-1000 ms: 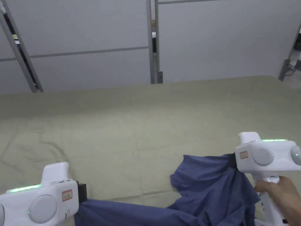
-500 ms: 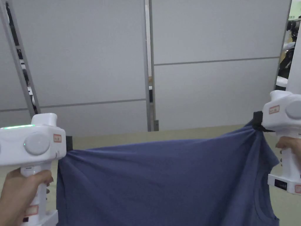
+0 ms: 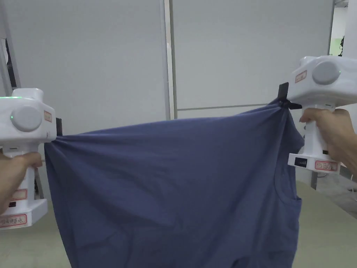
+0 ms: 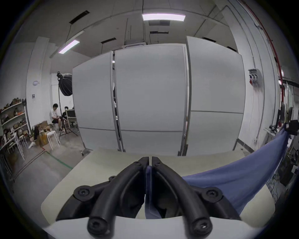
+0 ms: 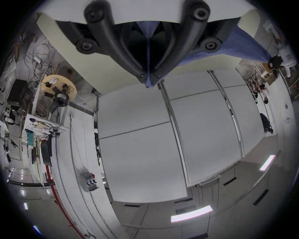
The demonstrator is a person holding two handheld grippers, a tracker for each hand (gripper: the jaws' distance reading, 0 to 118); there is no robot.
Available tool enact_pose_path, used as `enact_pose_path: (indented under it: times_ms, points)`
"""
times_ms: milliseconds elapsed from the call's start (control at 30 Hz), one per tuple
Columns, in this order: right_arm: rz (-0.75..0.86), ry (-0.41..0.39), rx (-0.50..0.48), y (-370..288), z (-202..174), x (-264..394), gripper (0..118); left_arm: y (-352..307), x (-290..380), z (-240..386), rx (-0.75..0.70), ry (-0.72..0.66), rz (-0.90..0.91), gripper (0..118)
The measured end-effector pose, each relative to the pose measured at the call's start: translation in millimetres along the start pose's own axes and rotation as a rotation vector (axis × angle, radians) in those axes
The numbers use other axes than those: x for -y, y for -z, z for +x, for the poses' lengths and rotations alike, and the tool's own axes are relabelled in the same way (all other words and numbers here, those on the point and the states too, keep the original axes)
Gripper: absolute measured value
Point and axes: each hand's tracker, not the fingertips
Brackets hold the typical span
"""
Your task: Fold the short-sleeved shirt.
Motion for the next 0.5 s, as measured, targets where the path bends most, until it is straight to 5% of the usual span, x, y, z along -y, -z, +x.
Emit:
enact_pose_path:
  times_ms: [233, 500]
  points:
    - [-0.010, -0.040, 0.001, 19.6, -6.2, 21.0, 2, 18.5, 21.9, -0.5, -0.028, -0.020, -0.009, 5]
    - [-0.237, -0.051, 0.054, 106.6, 9.4, 142.3, 2, 97.0, 137.5, 16.2, -0.062, -0.007, -0.185, 5]
